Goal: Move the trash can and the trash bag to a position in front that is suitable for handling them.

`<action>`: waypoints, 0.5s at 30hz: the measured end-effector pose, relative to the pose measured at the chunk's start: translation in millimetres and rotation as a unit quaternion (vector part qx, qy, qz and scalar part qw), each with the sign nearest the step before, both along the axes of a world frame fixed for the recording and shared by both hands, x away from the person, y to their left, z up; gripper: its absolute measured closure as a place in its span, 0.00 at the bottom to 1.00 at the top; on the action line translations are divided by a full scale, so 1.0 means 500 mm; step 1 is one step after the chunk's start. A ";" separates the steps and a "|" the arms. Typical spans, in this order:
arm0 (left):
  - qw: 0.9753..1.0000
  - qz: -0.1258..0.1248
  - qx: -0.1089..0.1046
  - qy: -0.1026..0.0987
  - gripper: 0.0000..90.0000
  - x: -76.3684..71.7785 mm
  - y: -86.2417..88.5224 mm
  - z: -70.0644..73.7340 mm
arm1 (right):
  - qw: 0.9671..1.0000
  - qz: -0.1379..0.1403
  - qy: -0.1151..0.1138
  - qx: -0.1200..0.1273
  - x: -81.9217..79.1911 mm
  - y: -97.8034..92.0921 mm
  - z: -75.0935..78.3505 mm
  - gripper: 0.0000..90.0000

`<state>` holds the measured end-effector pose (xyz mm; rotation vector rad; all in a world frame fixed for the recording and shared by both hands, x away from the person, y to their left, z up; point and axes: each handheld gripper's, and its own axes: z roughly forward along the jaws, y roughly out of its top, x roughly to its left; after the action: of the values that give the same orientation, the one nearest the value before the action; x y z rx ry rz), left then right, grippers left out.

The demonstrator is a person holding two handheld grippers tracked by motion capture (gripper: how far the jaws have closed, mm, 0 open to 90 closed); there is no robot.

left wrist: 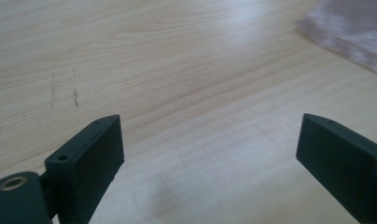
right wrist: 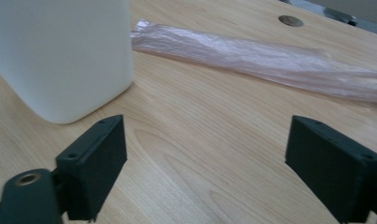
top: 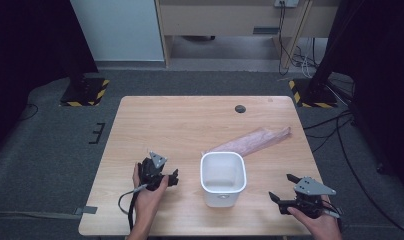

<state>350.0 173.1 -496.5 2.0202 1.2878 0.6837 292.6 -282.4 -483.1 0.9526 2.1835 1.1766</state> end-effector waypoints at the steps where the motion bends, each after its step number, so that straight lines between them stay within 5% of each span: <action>1: 1.000 0.000 0.000 0.000 0.09 0.000 0.000 0.000 | 1.000 0.000 0.000 0.000 0.000 0.000 0.000 0.15; 2: 1.000 -0.020 -0.006 -0.008 0.09 -0.038 -0.001 0.013 | 1.000 0.010 0.002 0.001 -0.001 0.007 0.000 0.15; 4: 0.999 -0.033 -0.011 -0.014 0.09 -0.067 -0.003 0.018 | 1.000 0.014 0.002 0.005 -0.003 0.014 0.001 0.15; 9: 0.998 -0.062 -0.015 -0.029 0.09 -0.111 -0.011 0.027 | 0.999 0.037 -0.002 0.013 -0.015 0.035 0.010 0.12; 15: 0.992 -0.115 -0.025 -0.046 0.14 -0.168 -0.035 0.047 | 0.996 0.073 -0.015 0.048 -0.023 0.065 0.027 0.11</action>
<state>266.1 155.4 -473.1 2.0318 0.9912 0.6217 281.2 -250.0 -469.4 0.8205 2.2207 1.3655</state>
